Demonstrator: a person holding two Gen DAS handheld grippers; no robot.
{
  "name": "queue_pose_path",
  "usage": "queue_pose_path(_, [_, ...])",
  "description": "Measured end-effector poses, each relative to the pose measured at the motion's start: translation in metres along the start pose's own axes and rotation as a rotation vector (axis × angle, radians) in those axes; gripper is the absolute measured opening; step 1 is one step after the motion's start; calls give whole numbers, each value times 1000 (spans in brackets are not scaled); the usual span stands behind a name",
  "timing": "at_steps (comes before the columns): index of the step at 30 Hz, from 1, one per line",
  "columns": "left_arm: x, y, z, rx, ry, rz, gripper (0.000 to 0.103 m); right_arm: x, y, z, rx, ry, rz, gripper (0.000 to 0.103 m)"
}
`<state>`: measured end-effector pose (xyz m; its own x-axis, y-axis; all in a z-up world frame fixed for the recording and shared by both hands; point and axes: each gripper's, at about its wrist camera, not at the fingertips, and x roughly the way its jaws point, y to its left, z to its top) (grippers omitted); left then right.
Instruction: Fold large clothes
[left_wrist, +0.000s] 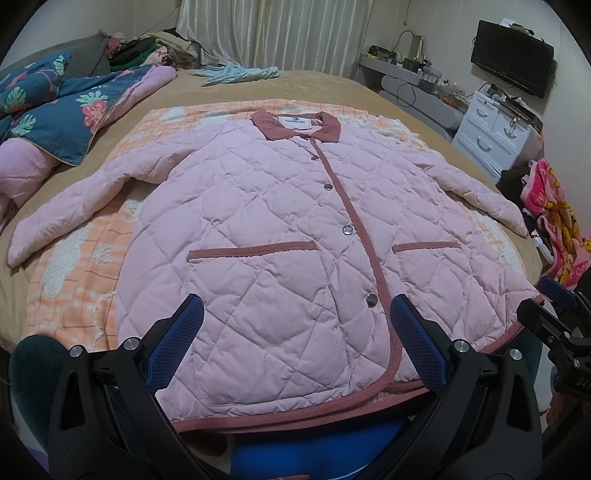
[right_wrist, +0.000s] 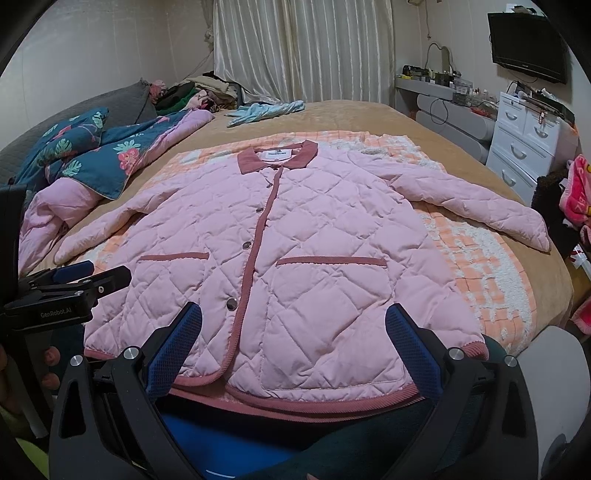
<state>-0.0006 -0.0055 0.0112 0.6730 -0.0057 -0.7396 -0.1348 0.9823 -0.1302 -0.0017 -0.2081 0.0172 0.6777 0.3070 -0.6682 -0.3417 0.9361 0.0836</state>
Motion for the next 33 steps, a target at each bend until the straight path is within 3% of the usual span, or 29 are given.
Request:
queue_pose_path(23, [-2,-4,4,1,1,0,95,7,9,3,-3,10,19,99])
queue_pose_path(33, [18,0,25,-5,16,-5,95,22,4,31,6,30,36,99])
